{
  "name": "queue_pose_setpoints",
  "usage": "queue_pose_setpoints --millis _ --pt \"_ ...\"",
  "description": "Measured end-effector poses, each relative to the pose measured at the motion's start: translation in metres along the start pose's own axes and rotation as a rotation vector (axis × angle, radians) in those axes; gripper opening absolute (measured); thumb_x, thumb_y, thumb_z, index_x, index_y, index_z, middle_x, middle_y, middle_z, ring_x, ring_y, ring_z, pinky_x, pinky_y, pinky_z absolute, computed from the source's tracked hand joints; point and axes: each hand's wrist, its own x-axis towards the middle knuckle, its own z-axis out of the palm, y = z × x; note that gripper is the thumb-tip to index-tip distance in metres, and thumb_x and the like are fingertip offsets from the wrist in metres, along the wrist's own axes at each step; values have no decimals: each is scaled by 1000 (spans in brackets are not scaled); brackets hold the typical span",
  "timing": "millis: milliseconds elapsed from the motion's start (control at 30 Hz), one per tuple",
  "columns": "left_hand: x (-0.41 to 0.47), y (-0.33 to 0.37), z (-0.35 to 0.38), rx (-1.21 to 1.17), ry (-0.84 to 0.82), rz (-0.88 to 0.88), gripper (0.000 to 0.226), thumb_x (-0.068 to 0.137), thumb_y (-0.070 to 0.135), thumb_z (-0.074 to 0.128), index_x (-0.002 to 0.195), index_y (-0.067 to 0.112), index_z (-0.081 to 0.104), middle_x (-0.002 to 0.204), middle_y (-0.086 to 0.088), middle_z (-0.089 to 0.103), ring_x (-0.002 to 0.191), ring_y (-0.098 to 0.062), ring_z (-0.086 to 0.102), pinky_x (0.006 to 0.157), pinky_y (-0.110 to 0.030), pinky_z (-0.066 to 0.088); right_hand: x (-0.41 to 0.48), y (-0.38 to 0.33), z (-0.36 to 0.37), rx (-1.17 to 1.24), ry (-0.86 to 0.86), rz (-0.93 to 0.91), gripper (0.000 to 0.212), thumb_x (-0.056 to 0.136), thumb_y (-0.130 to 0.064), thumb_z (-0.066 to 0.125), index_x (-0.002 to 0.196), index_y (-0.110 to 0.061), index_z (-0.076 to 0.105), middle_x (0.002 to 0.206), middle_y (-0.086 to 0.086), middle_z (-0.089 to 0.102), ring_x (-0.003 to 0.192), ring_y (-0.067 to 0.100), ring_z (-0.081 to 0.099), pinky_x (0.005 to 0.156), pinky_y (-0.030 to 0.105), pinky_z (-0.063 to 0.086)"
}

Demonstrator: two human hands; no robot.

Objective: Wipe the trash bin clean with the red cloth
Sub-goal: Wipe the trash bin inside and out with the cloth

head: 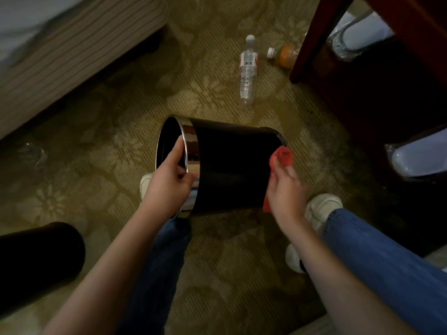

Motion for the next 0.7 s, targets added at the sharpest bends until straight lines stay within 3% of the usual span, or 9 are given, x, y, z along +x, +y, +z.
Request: queue_pose_setpoints --millis 133,233,333,433,567,700 --pt "4 -4 -3 -1 35 -43 73 93 8 53 149 36 16 82 0 63 81 -15 64 80 -38 53 -30 -72 4 -7 135 -366 44 79 -17 57 123 -16 62 88 3 63 67 23 57 67 37 47" --pt "5 -7 -2 22 38 -18 74 90 10 57 148 36 20 80 -3 65 79 -20 66 72 -34 53 -43 -105 7 68 83 -512 42 86 -17 60 128 -14 57 91 3 62 72 20 59 66 32 43" --pt "4 -8 -2 -3 52 -33 71 90 11 57 146 39 22 81 -1 66 80 -17 66 78 -41 55 -38 -94 10 53 57 -574 42 91 -18 50 133 -16 52 98 4 60 79 21 60 67 36 44" --pt "5 -5 -2 -38 90 -46 67 92 10 54 147 35 24 83 -2 66 82 -16 66 82 -39 53 -20 -62 13 13 27 -485 45 91 -19 41 135 -20 49 96 7 57 77 26 58 65 40 49" --pt "7 -5 -3 -79 147 -84 60 91 13 56 143 29 33 89 -1 66 88 -17 65 87 -44 52 6 0 7 32 29 -158 44 96 -14 44 139 -25 45 111 11 55 81 30 59 67 42 51" --pt "4 7 8 -65 146 -39 22 87 20 63 109 15 61 85 -3 65 82 -16 64 81 -40 54 14 27 4 29 -11 13 45 99 -15 40 143 -26 39 134 8 47 100 27 57 77 34 46"
